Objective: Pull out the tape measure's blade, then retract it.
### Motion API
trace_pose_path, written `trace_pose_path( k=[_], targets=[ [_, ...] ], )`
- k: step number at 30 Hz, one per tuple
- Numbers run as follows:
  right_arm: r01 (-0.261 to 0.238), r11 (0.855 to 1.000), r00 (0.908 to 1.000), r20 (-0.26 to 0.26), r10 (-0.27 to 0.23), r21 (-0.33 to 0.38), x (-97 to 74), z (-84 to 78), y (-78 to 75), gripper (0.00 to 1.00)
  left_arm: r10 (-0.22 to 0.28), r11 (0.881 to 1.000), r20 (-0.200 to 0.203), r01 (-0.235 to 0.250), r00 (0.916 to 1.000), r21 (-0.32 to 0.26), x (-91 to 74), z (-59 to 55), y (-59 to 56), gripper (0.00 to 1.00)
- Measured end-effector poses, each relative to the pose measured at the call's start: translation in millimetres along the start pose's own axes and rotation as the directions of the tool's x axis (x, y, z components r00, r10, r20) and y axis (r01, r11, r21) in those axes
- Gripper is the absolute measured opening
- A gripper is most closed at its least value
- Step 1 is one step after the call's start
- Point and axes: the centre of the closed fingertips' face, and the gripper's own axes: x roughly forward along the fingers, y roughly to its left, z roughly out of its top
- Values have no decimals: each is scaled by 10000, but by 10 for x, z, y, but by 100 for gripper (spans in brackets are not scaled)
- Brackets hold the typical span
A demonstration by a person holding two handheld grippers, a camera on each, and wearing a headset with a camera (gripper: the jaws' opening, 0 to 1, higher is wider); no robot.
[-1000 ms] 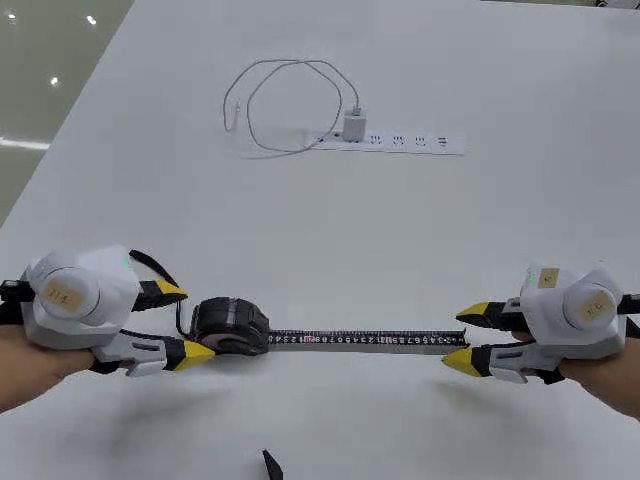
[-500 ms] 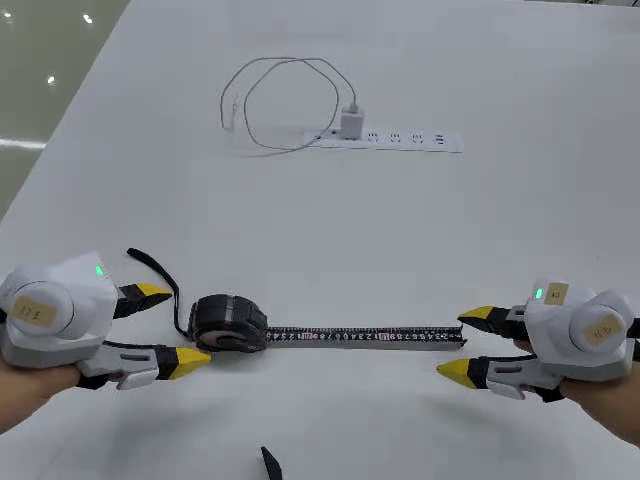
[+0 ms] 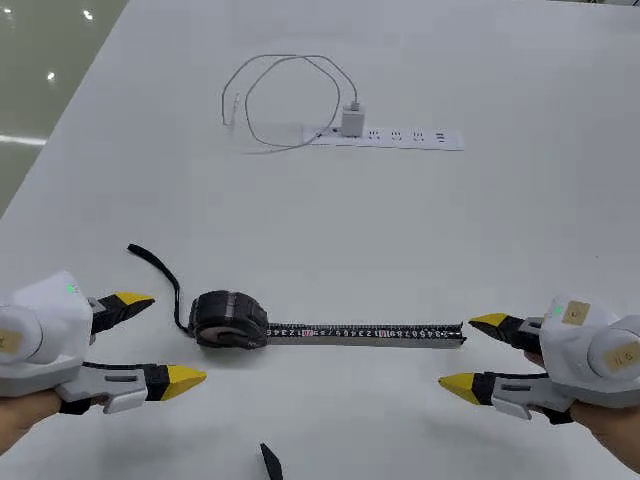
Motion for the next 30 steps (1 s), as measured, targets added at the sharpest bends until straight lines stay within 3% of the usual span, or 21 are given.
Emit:
trace_pose_path(
  k=[9,30],
  targets=[
    [116,9998,9999,70,-117,187,-73,-62,101,56,254,9994,303,-247,9992,-245,-107,-55,-47,70],
    [311,9974,9991,284,-330,644,-258,-184,283,71,762,9925,489,-711,9959,-991,-268,-245,-206,80]
  ],
)
